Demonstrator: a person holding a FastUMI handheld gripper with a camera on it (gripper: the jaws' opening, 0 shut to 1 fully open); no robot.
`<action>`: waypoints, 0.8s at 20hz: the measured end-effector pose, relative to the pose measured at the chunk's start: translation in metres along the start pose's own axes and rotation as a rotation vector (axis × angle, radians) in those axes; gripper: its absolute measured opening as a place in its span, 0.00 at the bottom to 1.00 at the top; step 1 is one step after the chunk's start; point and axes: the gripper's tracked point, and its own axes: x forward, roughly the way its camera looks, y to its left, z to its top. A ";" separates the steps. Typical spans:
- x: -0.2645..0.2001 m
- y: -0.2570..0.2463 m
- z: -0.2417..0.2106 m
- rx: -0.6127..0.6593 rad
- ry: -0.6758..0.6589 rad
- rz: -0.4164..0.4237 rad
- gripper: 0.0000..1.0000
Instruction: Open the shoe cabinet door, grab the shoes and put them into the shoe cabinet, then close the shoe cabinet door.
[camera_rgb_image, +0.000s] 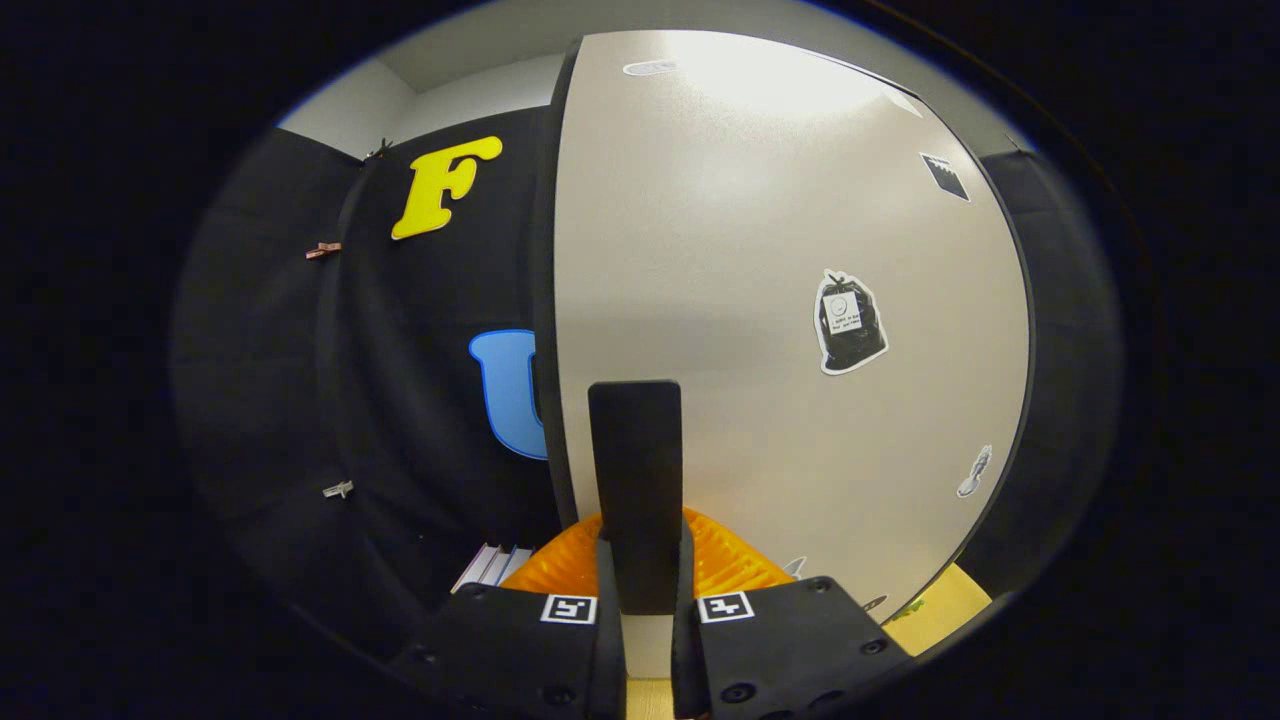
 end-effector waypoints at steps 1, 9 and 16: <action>-0.007 0.002 0.001 0.002 -0.002 0.010 0.22; -0.065 -0.008 0.008 0.007 -0.021 0.081 0.22; -0.119 -0.033 0.009 0.026 -0.050 0.109 0.21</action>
